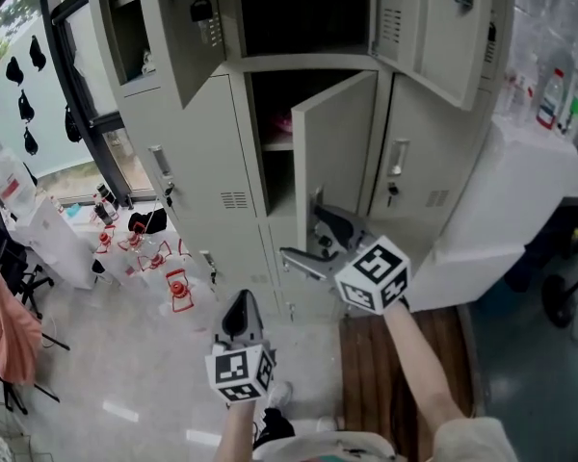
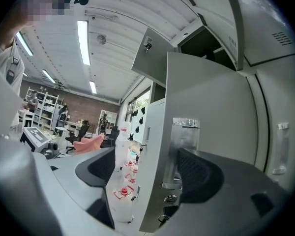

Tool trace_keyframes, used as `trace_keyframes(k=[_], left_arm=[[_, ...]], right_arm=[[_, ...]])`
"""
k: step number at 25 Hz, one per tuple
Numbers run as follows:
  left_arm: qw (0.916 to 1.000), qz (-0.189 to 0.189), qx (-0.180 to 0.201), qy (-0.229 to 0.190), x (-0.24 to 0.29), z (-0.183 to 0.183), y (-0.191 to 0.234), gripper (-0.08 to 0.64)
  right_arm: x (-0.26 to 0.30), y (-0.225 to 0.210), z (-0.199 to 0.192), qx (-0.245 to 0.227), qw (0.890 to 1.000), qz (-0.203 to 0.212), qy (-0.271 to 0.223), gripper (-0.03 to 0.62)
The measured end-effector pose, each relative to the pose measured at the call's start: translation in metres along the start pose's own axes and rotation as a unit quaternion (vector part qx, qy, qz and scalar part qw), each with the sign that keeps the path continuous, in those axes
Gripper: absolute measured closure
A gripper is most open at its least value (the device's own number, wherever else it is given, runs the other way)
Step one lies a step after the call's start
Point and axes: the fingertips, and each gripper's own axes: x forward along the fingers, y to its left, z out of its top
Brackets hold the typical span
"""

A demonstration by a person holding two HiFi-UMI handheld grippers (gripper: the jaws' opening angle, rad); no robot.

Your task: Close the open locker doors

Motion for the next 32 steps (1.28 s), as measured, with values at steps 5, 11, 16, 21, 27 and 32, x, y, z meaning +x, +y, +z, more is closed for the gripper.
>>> trace_keyframes(k=[5,11,16,21,27,32], left_arm=[[1.0000,0.000,0.001,-0.008,0.018,0.011,0.019,0.554],[0.9998,-0.004,-0.002,-0.019,0.043,0.022,0.042,0.554],[0.9996,-0.012,0.004,-0.027,0.063,0.033,0.058,0.554],[0.9993,-0.016,0.005,-0.032,0.079,0.042,0.076,0.554],[0.9993,-0.017,0.001,-0.035,0.094,0.045,0.093,0.554],[0.9993,-0.018,-0.006,-0.033,0.104,0.045,0.104,0.554]], right_arm=[[0.027,-0.002,0.001,-0.008,1.000,0.002,0.002,0.216],[0.060,-0.009,0.003,-0.010,1.000,-0.005,0.002,0.216],[0.089,-0.020,-0.001,-0.001,1.000,-0.008,0.002,0.216],[0.117,-0.034,-0.002,0.010,1.000,-0.027,0.001,0.216],[0.142,-0.054,-0.003,0.008,0.999,-0.050,0.006,0.216],[0.162,-0.067,-0.007,0.007,0.998,-0.063,0.016,0.217]])
